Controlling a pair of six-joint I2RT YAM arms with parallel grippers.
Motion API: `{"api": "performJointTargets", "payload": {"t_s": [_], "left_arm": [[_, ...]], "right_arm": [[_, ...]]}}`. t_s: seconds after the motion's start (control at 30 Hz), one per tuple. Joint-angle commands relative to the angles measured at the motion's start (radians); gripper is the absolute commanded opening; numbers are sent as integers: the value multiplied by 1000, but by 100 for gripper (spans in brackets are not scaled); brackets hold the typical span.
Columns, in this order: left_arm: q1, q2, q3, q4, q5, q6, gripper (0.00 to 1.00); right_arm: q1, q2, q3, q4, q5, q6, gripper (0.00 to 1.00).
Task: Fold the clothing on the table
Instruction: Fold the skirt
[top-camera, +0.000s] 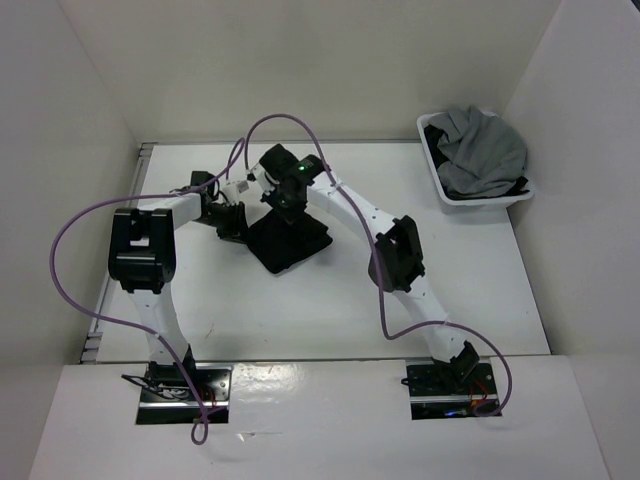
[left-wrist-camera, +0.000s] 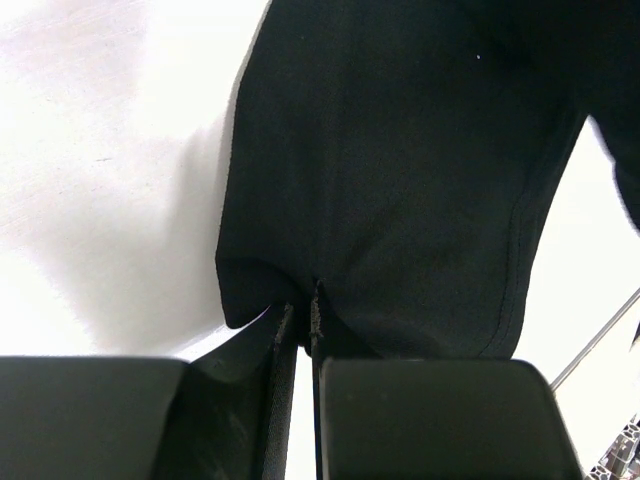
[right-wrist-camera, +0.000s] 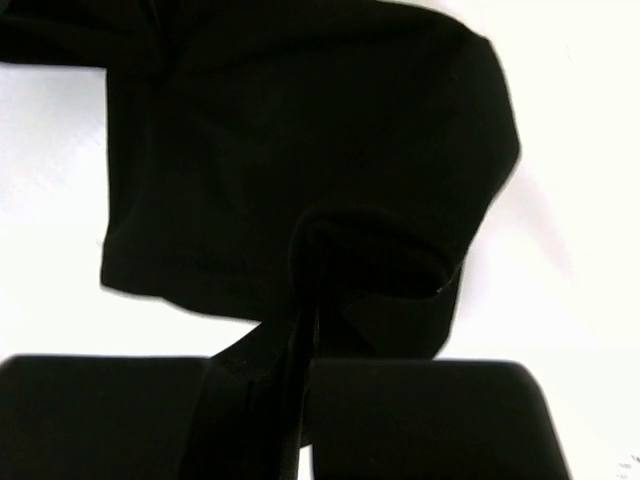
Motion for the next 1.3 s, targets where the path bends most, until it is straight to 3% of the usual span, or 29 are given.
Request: {"api": "performJointTargets", "payload": {"t_s": [0.0, 0.37, 1.1, 1.23, 1.27], "left_arm": [[1, -45, -5, -11, 30, 21, 12], [1, -64, -14, -2, 49, 12, 12], [1, -54, -14, -2, 58, 12, 12], [1, -54, -14, -2, 58, 12, 12], [1, -54, -14, -2, 58, 12, 12]], "right_arm": [[14, 47, 86, -8, 30, 17, 0], [34, 89, 171, 35, 99, 77, 0], [149, 95, 227, 44, 90, 77, 0], [158, 113, 246, 44, 99, 77, 38], [158, 123, 256, 35, 99, 77, 52]]}}
